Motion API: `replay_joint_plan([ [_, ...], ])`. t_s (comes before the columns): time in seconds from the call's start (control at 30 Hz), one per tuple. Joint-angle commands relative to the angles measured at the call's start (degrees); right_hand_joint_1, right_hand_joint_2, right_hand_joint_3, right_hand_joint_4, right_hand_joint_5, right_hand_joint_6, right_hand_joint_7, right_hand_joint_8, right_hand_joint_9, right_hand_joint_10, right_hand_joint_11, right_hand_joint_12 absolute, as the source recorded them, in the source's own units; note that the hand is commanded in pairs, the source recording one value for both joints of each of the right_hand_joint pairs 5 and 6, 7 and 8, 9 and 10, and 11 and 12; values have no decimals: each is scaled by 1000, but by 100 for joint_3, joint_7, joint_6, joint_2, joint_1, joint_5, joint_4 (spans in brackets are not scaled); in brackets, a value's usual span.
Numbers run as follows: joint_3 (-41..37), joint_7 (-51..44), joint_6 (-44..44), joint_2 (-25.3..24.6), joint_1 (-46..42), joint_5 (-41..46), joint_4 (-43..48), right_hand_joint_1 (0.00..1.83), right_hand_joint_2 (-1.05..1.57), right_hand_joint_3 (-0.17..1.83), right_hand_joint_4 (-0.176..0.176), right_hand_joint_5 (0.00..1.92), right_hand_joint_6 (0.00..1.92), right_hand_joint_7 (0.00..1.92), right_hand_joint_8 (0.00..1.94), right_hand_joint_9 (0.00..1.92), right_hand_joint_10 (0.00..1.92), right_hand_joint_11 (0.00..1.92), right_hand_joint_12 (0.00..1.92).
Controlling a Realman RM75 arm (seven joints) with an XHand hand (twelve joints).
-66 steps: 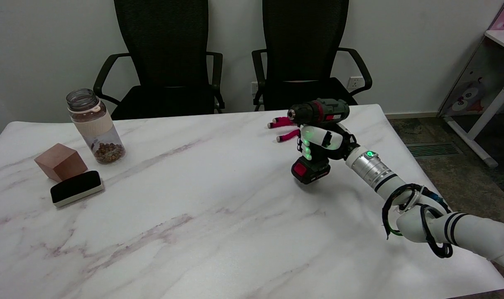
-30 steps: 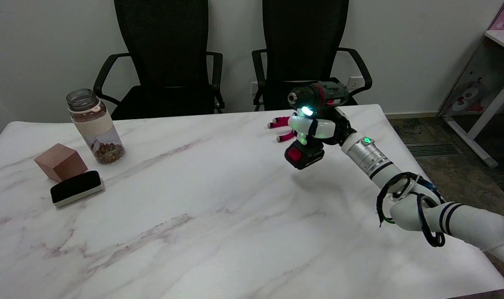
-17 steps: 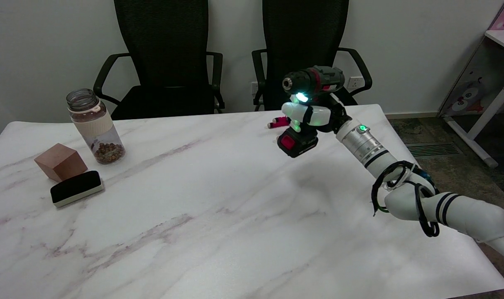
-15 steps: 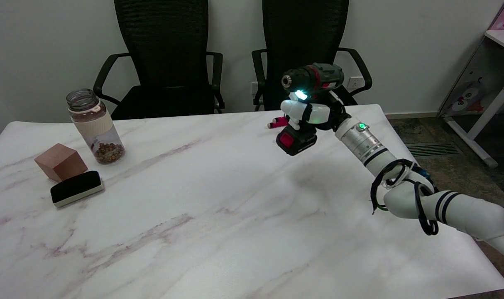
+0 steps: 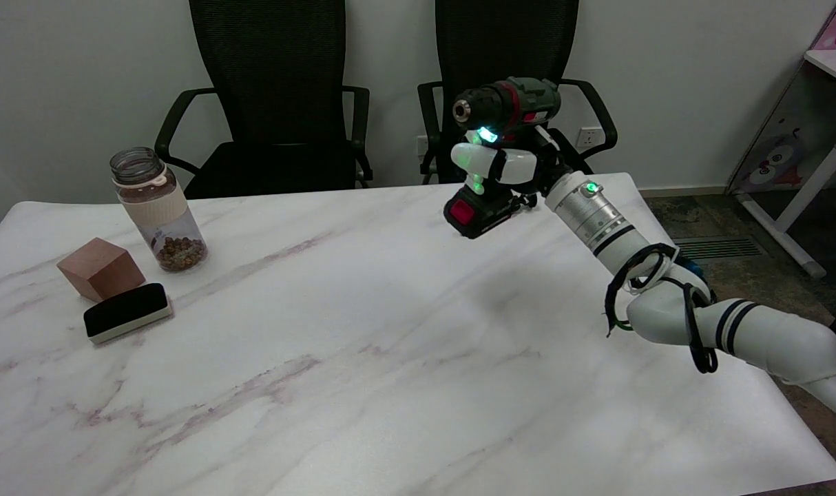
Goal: Pick up the power screwdriver.
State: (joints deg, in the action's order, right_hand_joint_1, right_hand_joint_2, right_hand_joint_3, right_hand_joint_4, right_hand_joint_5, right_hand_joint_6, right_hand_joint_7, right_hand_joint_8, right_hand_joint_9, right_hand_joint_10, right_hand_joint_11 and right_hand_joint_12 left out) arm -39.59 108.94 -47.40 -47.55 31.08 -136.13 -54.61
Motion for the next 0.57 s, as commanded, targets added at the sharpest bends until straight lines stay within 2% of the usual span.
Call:
replay_joint_plan([
  [0.03, -8, -391, 569, 9, 187, 43, -538, 1129, 1571, 751, 81, 1805, 1805, 1805, 1805, 1920, 1920, 1920, 1920],
  [0.43, -23, -479, 1097, -29, 214, 61, -923, 1106, 1571, 823, 85, 1776, 1776, 1776, 1776, 1920, 1920, 1920, 1920],
  [0.47, -23, -479, 1121, -38, 214, 61, -932, 1087, 1571, 829, 156, 1776, 1776, 1776, 1776, 1920, 1920, 1920, 1920],
  [0.5, -23, -479, 1127, -52, 214, 61, -937, 1080, 1571, 834, 176, 1775, 1775, 1775, 1775, 1920, 1920, 1920, 1920],
  [0.57, -19, -479, 1128, -73, 214, 61, -946, 1072, 1571, 846, 176, 1772, 1772, 1772, 1772, 1920, 1920, 1920, 1920],
])
